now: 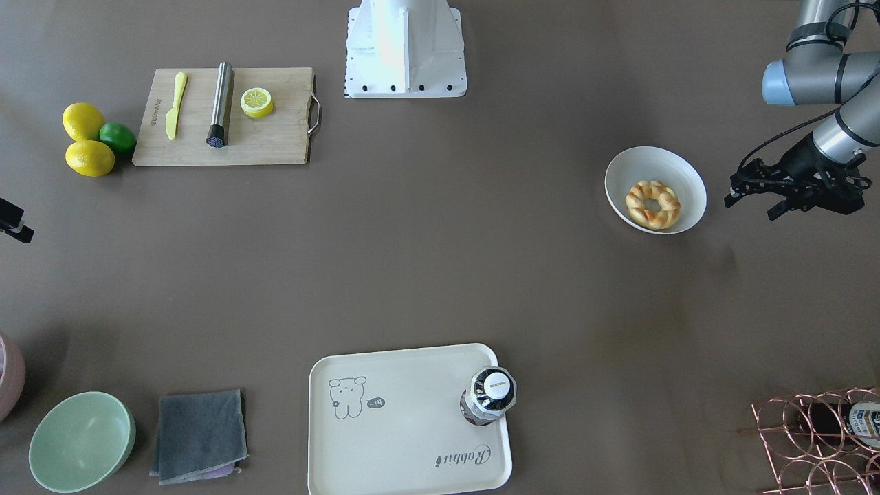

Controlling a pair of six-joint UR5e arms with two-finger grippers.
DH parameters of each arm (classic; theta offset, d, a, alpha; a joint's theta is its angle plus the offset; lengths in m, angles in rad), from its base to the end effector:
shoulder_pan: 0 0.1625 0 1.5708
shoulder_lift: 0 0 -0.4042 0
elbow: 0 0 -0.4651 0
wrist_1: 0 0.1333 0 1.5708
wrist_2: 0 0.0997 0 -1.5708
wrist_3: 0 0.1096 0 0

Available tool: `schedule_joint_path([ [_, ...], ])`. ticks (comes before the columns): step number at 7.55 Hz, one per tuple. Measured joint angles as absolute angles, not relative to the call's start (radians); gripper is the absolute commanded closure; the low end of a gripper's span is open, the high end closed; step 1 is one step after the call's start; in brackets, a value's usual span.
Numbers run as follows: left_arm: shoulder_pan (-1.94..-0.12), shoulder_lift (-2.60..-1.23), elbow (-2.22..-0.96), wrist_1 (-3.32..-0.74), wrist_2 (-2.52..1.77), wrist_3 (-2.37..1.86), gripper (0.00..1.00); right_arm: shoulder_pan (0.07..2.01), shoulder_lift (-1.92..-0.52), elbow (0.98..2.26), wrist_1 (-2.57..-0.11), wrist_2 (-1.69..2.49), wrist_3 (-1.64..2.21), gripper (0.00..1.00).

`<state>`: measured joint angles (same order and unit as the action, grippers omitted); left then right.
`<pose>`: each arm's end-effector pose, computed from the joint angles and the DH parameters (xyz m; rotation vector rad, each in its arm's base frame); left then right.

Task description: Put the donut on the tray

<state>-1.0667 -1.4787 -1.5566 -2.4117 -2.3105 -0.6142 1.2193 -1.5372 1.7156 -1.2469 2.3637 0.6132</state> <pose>0.2153 -0.5134 0.6076 0.2189 0.9675 0.1706 -0.1533 -0.5783 0.5034 0.0613 -0.9063 0.0444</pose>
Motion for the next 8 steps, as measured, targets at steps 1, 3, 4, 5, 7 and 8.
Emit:
schedule_joint_path([
  [1,-1.059,-1.477,-1.535,-2.443,-2.311,-0.627,0.19,1.176,-1.530,1.720,-1.197,2.360,0.695,0.00],
  [3,-1.021,-1.473,-1.523,-2.503,-2.312,-0.686,0.31,1.131,-1.516,1.740,-1.167,2.354,0.777,0.00],
  [4,-0.987,-1.472,-1.518,-2.547,-2.312,-0.728,0.41,1.123,-1.512,1.745,-1.164,2.353,0.791,0.00],
  [5,-0.954,-1.472,-1.496,-2.604,-2.312,-0.766,0.51,1.118,-1.510,1.748,-1.163,2.353,0.797,0.00],
  [7,-0.934,-1.473,-1.443,-2.685,-2.312,-0.788,0.83,1.116,-1.509,1.749,-1.163,2.353,0.799,0.00],
  [8,-0.932,-1.474,-1.438,-2.701,-2.315,-0.792,0.89,1.115,-1.509,1.749,-1.163,2.353,0.799,0.00],
])
